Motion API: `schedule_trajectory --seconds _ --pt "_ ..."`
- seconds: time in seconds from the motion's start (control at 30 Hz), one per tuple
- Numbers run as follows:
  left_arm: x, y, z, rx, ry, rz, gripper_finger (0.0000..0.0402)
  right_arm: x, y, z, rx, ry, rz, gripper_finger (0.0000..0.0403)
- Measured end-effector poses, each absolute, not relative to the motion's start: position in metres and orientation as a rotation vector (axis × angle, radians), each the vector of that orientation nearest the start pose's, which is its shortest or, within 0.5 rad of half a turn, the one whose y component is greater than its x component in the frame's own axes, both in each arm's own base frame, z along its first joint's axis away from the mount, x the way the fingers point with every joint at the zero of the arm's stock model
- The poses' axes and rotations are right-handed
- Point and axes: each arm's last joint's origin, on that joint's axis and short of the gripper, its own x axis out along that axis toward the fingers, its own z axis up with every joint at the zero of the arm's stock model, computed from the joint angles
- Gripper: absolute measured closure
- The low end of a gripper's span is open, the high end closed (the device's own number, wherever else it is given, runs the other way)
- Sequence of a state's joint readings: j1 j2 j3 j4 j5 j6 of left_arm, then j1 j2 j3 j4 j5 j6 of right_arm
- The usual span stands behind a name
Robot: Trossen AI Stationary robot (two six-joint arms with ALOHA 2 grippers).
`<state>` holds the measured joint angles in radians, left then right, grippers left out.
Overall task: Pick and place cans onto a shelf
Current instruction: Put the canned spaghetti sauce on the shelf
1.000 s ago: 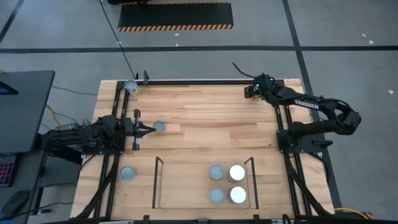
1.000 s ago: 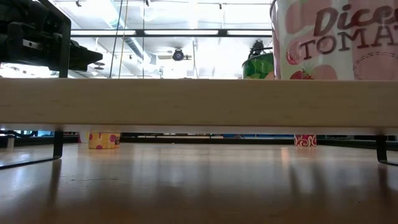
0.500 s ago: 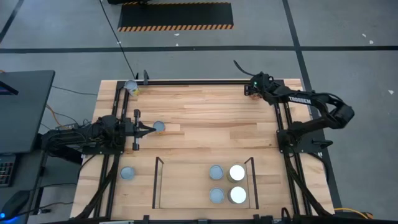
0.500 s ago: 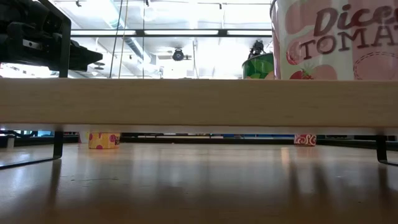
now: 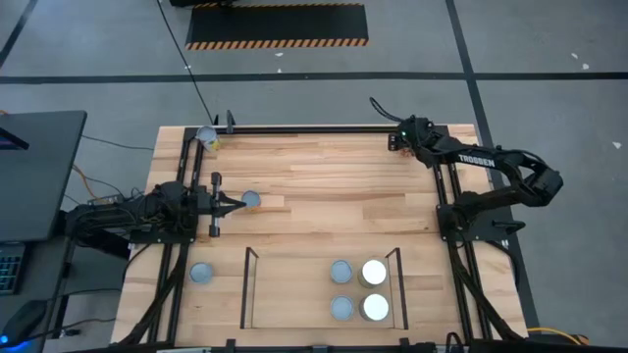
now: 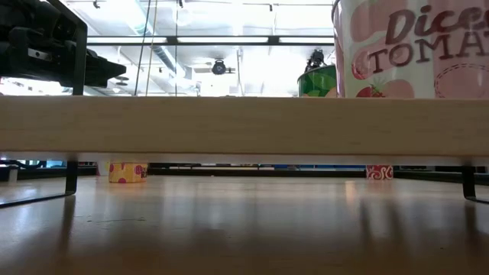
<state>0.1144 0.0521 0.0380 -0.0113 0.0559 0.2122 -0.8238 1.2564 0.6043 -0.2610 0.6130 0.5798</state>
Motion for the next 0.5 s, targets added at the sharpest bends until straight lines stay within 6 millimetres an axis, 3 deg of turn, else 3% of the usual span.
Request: schedule_trajectory --seconds 0.23,0.5 --pt "0.098 0.010 0.171 0.210 0.031 0.056 0.0390 0.138 -0.174 0.168 0.575 0.519 -1.582 0.0055" --pt "0.098 0.010 0.171 0.210 0.031 0.055 0.0390 0.138 -0.177 0.170 0.603 0.464 -1.580 0.0055"
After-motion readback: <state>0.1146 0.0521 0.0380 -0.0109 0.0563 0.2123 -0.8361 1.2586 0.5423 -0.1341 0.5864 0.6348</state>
